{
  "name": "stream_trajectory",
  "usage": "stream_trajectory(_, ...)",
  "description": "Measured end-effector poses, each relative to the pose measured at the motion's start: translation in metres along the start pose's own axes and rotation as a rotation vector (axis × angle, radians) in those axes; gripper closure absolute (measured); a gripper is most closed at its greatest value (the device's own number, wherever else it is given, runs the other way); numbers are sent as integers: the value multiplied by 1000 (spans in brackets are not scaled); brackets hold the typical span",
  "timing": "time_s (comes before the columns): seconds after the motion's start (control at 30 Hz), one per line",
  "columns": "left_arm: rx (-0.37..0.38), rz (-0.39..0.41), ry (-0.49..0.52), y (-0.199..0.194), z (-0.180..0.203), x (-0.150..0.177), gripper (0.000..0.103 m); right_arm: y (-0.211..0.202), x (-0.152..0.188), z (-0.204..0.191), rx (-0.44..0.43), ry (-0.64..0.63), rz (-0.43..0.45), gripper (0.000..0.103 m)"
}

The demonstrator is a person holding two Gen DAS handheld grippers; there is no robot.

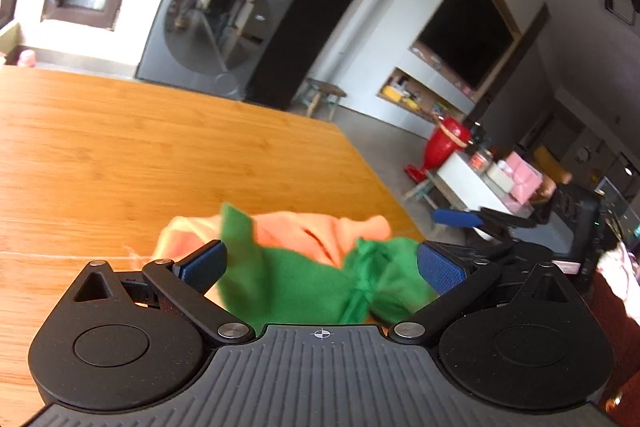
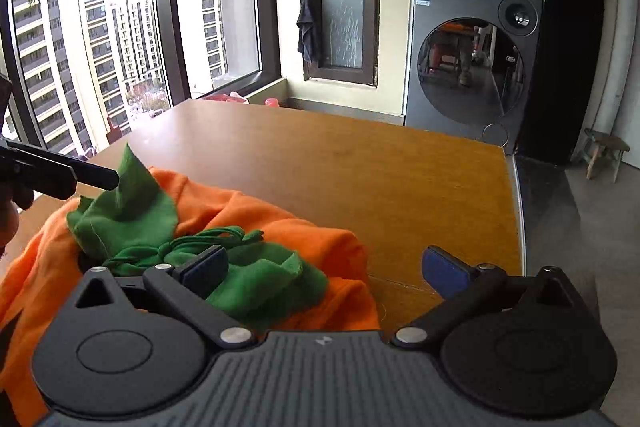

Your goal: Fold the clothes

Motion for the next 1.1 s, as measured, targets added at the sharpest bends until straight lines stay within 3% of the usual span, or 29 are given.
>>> stream_trajectory(0.13, -143, -48, -67, 4, -33, -16, 0, 13, -10, 33, -69, 177, -52, 5)
stream_trajectory(0.23, -141, -105, -42, 17, -41, -16, 2, 37, -7, 48, -108, 262, -119, 14)
stream_trajectory(0.37, -135, -164, -24, 33, -50, -17, 3, 70, 1, 40, -133, 246, -201, 28)
stream_trajectory(0.53, -149, -186, 61, 47, -41, -8, 3, 78, 1, 15, -189, 173, -206, 32)
stream_trajectory(0.63, -157, -200, 114, 55, -35, -3, 7, 73, 2, -4, -199, 81, -201, 52)
stream_trajectory(0.73, -174, -195, 136, 59, -31, -5, 33, 73, -1, -8, -186, 53, -195, 70)
stream_trajectory(0.8, -185, -192, 150, 62, -28, -5, 59, 77, -3, -3, -192, 71, -195, 83)
stream_trajectory(0.9, -202, -187, 171, 65, -24, -7, 78, 80, -7, -1, -189, 74, -182, 91)
stream_trajectory(1.03, -244, -158, 188, 73, -24, -31, 89, 87, -26, -8, -144, 18, -135, 94)
stream_trajectory(1.1, -259, -98, 210, 67, -16, -53, 91, 84, -45, -9, -132, -6, -79, 94)
Point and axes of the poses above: each gripper's, at about its wrist camera, not at the fingertips, and y roughly the way its jaws point, z to its right, x to its underside, the point moved 2 cm from there along y, roughly the way its jaws point, and after that the axes turned 11 degrees about x, right-handed, at the moved point
